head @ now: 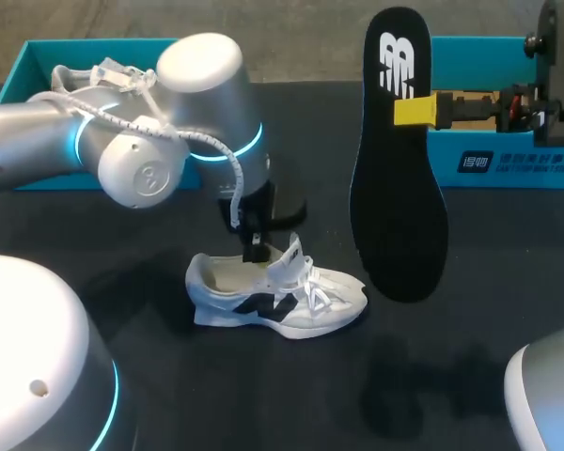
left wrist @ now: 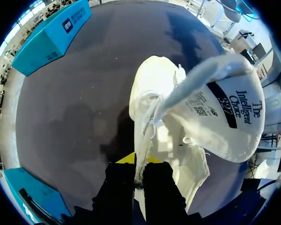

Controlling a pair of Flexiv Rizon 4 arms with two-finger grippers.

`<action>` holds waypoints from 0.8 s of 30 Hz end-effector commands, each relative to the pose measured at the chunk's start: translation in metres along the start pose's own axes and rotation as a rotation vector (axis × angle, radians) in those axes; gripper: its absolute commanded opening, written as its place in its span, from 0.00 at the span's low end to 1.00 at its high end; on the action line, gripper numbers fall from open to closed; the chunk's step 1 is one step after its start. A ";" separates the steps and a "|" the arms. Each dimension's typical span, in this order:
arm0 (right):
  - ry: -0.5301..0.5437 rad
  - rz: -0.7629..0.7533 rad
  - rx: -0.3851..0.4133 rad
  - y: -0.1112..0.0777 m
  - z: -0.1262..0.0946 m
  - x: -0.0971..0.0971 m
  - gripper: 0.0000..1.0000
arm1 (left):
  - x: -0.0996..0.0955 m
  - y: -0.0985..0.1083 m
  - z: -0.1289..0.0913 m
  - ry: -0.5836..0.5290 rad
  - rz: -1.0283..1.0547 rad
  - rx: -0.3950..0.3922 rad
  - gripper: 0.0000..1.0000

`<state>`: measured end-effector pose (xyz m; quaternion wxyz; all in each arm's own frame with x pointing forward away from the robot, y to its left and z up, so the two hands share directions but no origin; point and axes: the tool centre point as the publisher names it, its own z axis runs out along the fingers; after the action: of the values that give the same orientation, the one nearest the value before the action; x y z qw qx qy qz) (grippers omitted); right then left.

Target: Take the shoe out of the shoebox, open the shoe tongue, remove and reinsert the insole, then place the shoe into the shoebox

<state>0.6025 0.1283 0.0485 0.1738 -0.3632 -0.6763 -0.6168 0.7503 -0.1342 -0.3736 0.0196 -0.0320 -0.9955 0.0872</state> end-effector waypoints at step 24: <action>-0.005 0.002 -0.004 0.000 0.005 0.004 0.00 | -0.006 0.008 -0.040 0.350 0.510 -0.021 0.00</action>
<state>0.6025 0.1284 0.0486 0.1738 -0.3631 -0.6764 -0.6168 0.7455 -0.1192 -0.3409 0.0545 -0.1849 -0.9768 0.0934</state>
